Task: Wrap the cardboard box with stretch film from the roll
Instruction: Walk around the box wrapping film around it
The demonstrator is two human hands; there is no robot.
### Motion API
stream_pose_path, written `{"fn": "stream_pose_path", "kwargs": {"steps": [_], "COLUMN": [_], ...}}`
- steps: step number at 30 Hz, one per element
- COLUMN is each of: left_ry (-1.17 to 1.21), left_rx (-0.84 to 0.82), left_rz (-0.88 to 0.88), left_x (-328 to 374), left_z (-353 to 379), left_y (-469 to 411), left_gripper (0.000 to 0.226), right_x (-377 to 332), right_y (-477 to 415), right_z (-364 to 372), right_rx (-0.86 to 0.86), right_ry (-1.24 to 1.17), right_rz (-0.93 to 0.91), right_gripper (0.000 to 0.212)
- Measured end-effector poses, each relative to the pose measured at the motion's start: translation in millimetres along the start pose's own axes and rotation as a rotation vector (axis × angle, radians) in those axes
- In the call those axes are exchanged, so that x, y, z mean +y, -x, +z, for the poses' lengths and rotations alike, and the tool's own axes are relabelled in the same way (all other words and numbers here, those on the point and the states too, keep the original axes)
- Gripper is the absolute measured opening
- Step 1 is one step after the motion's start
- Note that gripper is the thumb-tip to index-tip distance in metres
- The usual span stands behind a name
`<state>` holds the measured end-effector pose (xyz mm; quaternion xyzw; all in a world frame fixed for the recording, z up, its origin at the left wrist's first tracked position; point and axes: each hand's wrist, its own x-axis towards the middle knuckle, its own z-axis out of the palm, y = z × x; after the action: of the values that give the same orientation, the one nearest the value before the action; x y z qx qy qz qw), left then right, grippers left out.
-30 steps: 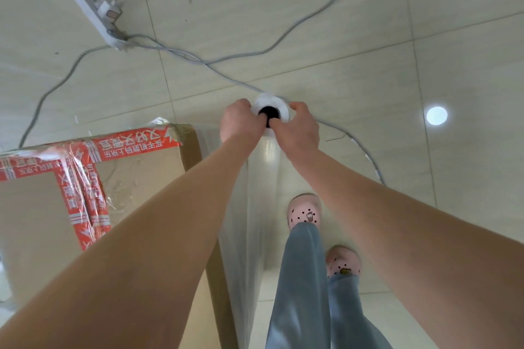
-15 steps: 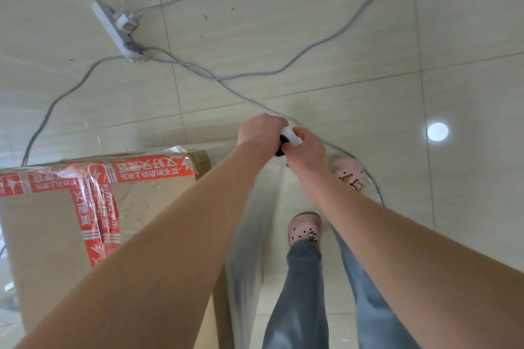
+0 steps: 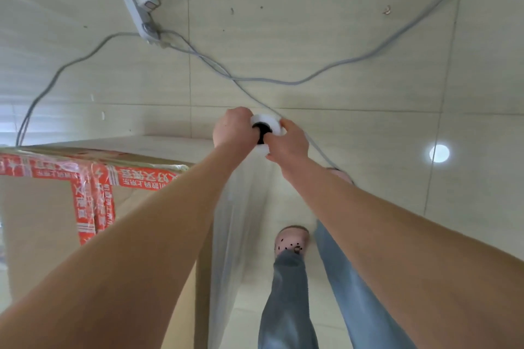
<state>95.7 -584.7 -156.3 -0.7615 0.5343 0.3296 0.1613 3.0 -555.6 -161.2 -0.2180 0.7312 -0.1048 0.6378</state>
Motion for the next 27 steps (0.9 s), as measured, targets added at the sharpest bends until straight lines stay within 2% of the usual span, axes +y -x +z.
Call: {"fn": "stream_pose_path", "kwargs": {"steps": [4, 7, 9, 11, 14, 16, 21, 24, 27], "left_ry": [0.032, 0.059, 0.055, 0.041, -0.002, -0.049, -0.166, -0.125, -0.019], "left_rx": [0.010, -0.050, -0.077, -0.105, -0.151, -0.186, -0.185, -0.171, -0.131], "left_rz": [-0.102, -0.166, -0.159, -0.124, -0.066, -0.040, 0.010, -0.010, -0.116], "left_x": [-14, -16, -16, -17, -16, -14, -14, -25, -45], "left_z": [-14, -19, -19, -19, -18, -18, -26, -32, -42], "left_y": [-9, -12, -14, -14, -16, -19, -32, -35, -44], "left_gripper": [0.011, 0.017, 0.019, 0.030, 0.049, 0.051, 0.038, 0.027, 0.010], "right_x": [-17, -21, -22, -22, -21, -23, -40, -52, -67], "right_y": [-5, -4, -3, -3, -4, -5, -11, -13, -17], "right_z": [12, 14, 14, 13, 14, 16, 18, 26, 47], "right_rx": [-0.086, -0.087, -0.061, -0.062, -0.109, -0.118, -0.104, -0.107, -0.121], "right_ry": [0.026, 0.059, 0.104, 0.162, 0.233, 0.278, 0.341, 0.379, 0.367], "right_rz": [-0.013, -0.003, -0.007, -0.011, -0.013, -0.026, -0.037, -0.076, -0.093], "right_gripper": [0.063, 0.056, 0.046, 0.043, 0.050, 0.052, 0.051, 0.044, 0.051]}}
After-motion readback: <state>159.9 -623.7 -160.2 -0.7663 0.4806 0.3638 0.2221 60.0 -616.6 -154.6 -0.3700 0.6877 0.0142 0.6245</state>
